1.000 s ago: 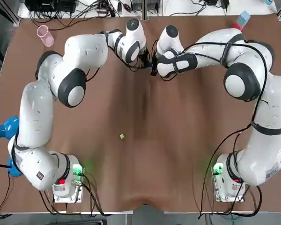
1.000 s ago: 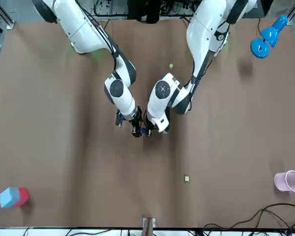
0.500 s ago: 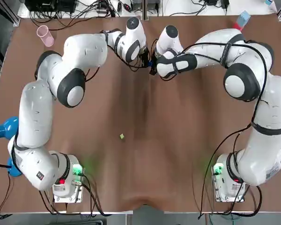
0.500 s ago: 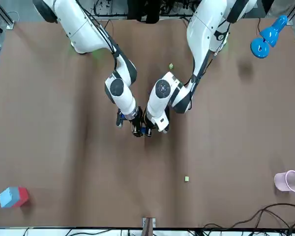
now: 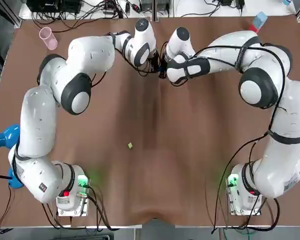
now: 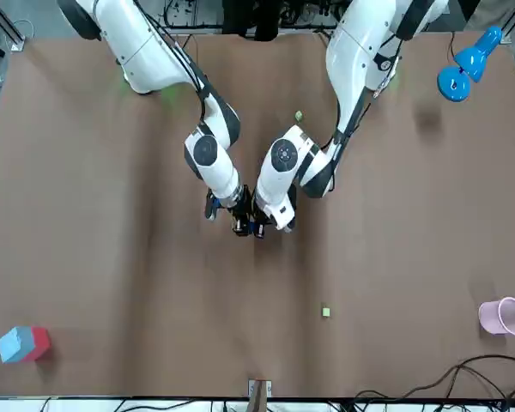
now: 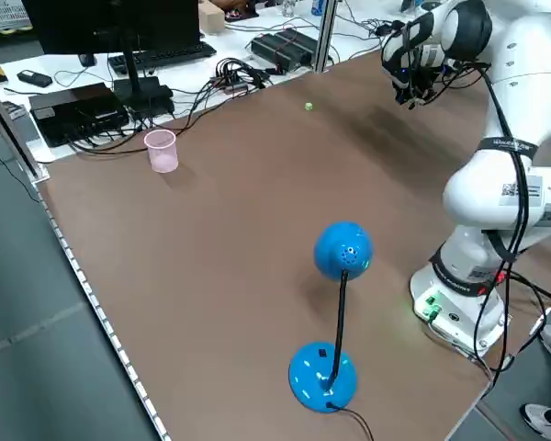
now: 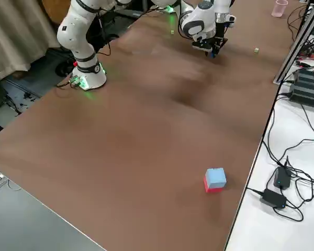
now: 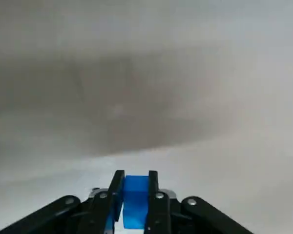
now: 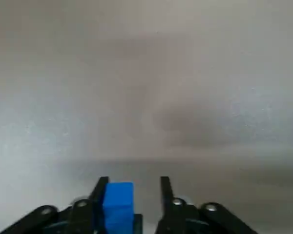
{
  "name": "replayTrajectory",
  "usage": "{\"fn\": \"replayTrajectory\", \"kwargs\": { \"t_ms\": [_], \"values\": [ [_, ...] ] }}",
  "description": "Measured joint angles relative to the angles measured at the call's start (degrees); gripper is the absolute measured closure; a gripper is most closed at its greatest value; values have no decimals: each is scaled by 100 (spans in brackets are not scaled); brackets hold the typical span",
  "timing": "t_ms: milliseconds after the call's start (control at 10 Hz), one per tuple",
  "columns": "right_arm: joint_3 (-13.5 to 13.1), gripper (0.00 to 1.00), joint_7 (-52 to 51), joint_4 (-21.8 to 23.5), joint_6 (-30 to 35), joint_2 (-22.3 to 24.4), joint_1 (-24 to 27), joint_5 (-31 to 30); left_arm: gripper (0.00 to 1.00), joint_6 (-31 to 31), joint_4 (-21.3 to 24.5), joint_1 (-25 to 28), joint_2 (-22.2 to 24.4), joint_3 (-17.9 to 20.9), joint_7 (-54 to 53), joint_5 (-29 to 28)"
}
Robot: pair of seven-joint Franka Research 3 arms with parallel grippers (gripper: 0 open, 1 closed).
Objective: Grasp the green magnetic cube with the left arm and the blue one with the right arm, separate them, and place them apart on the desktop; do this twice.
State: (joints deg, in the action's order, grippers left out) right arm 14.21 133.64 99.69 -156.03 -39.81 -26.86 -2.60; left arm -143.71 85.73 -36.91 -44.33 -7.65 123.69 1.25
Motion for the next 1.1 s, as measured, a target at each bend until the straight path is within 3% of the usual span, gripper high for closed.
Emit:
{"fn": "replayTrajectory", "kwargs": {
  "t_ms": [200,800,1100],
  "values": [
    [-19,69,-1,-24,-19,0,13,-4,77,20,1,0,1,-16,0,8],
    [-33,69,-3,-16,3,0,109,-190,77,9,-5,23,1,-15,0,9],
    [-34,74,-5,-10,23,0,141,-210,77,9,-6,24,1,-15,0,9]
  ]
}}
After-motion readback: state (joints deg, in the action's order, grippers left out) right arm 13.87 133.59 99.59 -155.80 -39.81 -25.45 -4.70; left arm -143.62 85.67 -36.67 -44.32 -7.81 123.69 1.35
